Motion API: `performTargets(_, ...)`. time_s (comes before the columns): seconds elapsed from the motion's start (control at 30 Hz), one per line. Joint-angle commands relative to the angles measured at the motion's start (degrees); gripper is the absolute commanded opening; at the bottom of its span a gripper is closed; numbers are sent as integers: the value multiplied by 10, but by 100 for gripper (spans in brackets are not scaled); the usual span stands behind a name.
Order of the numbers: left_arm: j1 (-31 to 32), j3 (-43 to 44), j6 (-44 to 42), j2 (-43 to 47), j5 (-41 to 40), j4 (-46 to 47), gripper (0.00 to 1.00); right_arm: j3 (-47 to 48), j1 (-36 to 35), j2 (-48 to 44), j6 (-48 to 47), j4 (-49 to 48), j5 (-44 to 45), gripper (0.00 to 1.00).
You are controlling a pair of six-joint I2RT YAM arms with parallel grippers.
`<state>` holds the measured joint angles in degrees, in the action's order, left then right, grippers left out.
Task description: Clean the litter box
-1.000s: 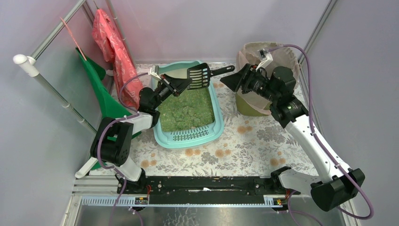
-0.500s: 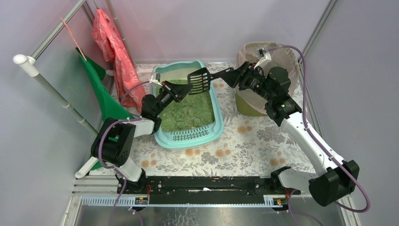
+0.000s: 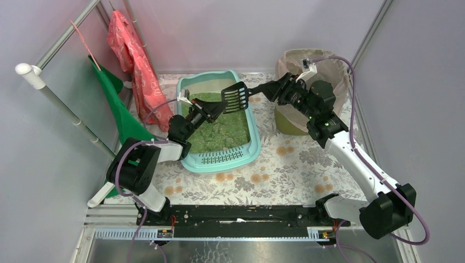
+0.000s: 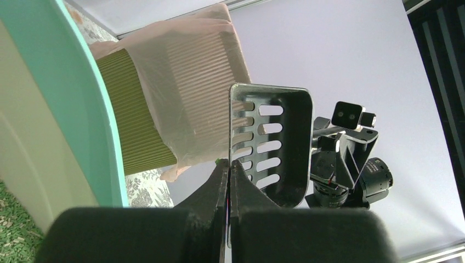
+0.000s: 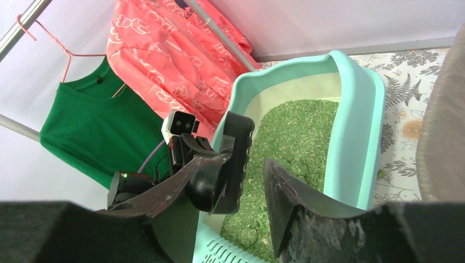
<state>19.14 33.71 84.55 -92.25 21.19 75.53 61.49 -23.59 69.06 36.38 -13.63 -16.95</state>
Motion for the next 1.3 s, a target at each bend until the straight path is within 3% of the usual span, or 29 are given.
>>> performTargets(0.0, 13, -11, -3, 17, -31, 53, 0, -6, -2, -11, -10, -48, 26, 50)
performTargets(0.13, 25, -10, -5, 16, -37, 55, 0, -12, -2, -5, -3, -59, 23, 47)
performTargets(0.27, 28, -4, -5, 9, -35, 59, 0, -14, -2, -4, 0, -62, 21, 27)
performTargets(0.3, 29, -3, -3, 7, -33, 60, 0, -14, -2, -4, -2, -60, 22, 19)
performTargets(0.33, 29, -3, -2, 4, -33, 64, 0, -12, -2, -4, -3, -54, 24, 3)
performTargets(0.37, 29, -2, -1, 2, -31, 67, 0, -12, -2, -5, -4, -50, 27, 0)
performTargets(0.6, 29, 6, 15, -18, -18, 85, 2, -7, -2, 3, -10, -44, 15, 0)
performTargets(0.67, 29, 16, 14, -20, -5, 81, 30, -4, -2, 8, -11, -42, 13, 0)
performTargets(0.73, 28, 41, 3, -17, 29, 42, 67, 1, -2, 10, -12, -37, 17, 0)
performTargets(0.8, 28, 72, -42, -4, 64, -37, 91, 8, -1, 13, -9, -36, 16, 0)
performTargets(0.87, 28, 81, -85, 22, 68, -115, 97, 15, 1, 15, -3, -37, 8, 0)
performTargets(0.97, 20, 75, -155, 79, 37, -238, 98, 26, 7, 17, -1, -38, 12, 0)
performTargets(1.1, 18, 98, -286, 169, -50, -476, 98, 41, 17, 30, -6, -30, 32, 0)
performTargets(1.17, 11, 106, -326, 203, -87, -543, 99, 46, 25, 40, -1, -35, 37, 0)
performTargets(1.27, -30, 110, -341, 227, -66, -595, 99, 54, 52, 62, 34, -58, 17, 0)
